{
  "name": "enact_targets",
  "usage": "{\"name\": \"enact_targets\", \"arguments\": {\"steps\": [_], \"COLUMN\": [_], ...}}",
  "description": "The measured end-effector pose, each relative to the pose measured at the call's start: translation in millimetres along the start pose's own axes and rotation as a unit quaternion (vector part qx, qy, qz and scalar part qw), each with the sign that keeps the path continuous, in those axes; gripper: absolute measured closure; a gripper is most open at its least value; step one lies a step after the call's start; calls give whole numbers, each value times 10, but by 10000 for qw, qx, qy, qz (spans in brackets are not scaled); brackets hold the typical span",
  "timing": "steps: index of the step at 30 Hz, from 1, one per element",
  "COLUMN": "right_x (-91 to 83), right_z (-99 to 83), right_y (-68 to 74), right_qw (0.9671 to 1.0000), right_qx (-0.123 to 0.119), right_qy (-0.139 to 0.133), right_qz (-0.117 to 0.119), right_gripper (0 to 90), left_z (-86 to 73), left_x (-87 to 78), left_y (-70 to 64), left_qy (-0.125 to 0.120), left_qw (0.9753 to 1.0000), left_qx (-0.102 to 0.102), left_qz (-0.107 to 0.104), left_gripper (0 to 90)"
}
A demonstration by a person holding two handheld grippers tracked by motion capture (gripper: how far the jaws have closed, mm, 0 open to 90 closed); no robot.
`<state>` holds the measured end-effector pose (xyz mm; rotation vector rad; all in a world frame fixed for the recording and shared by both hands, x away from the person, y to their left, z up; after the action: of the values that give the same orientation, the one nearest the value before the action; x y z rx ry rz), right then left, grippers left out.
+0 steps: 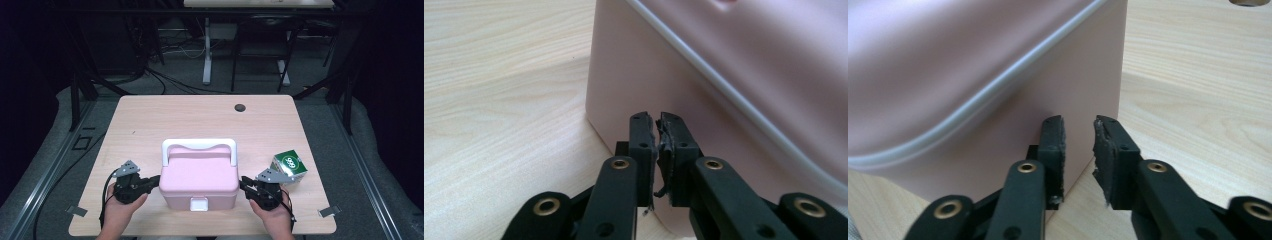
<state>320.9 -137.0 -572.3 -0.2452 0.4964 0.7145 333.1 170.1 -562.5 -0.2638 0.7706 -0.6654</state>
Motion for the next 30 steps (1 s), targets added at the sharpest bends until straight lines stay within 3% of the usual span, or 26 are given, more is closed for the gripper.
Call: {"name": "enact_targets", "arguments": {"steps": [8,13,16,19,25,30], "right_x": [-66,-130,-161,-198,-325,-385], "right_z": [97,185,239,289,514,674], "right_y": [-55,-120,-130,-162,-244,-292], "right_qw": [10000,10000,9998,9997,9989,9993], "right_qx": [7,-21,-164,-226,-407,-309], "right_qy": [90,17,46,100,212,163], "right_qz": [37,-42,46,-41,25,151], "right_gripper": [640,572,568,557,492,471], "left_z": [182,296,381,434,602,702], "left_x": [-132,-215,-269,-312,-419,-453], "left_y": [1,-51,-84,-115,-233,-276], "left_qy": [-92,-49,-86,-92,-133,-137], "left_qw": [9999,9999,9998,9997,9995,9995], "left_qx": [-68,81,136,192,270,294], "left_qz": [-2,69,74,76,-17,-18], "left_gripper": [755,678,644,611,530,492]}}
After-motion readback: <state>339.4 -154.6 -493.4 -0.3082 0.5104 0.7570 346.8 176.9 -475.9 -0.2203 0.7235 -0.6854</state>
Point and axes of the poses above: each handheld gripper's, and its own axes: x roughly forward along the jaws, z roughly out of its top, y roughly to its left, the point moved 8 cm from there along x, roughly forward along the jaws, and after that the axes turned 14 degrees about -x, right-handed, at the moved point
